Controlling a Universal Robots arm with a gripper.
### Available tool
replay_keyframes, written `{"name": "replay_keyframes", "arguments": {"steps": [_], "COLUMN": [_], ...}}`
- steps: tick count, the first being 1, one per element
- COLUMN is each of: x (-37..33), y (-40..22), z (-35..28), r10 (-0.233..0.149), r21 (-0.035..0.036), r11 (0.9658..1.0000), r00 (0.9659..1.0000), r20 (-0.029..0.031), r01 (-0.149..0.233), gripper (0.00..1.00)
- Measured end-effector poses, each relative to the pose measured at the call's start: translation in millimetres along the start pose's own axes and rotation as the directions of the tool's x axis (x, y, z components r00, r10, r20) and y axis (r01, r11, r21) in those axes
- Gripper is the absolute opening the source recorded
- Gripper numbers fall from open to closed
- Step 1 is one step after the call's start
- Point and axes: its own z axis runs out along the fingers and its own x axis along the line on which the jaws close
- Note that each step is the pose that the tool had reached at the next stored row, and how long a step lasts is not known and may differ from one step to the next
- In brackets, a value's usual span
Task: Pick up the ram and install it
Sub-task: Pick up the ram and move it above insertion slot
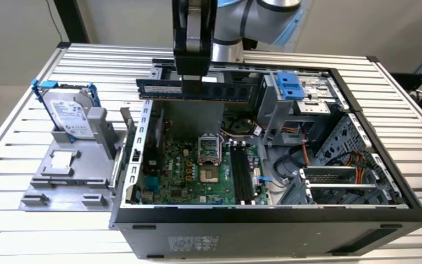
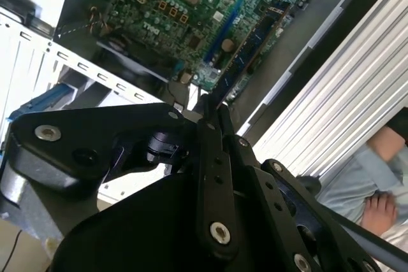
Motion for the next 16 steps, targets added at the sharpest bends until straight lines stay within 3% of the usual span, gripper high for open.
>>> {"name": "replay_keyframes", "arguments": {"steps": [8, 16], "x": [-1.2, -1.9], "y": [-18.3, -41.0], "z": [-0.2, -0.3], "r10": [0.000, 0.000], "r21": [-0.0001, 0.0000], "r11": [1.0000, 1.0000], "r00": [1.0000, 1.0000], "r20": [-0.0001, 0.0001], "r01": [0.000, 0.000], "gripper": [0.00, 0.00]}}
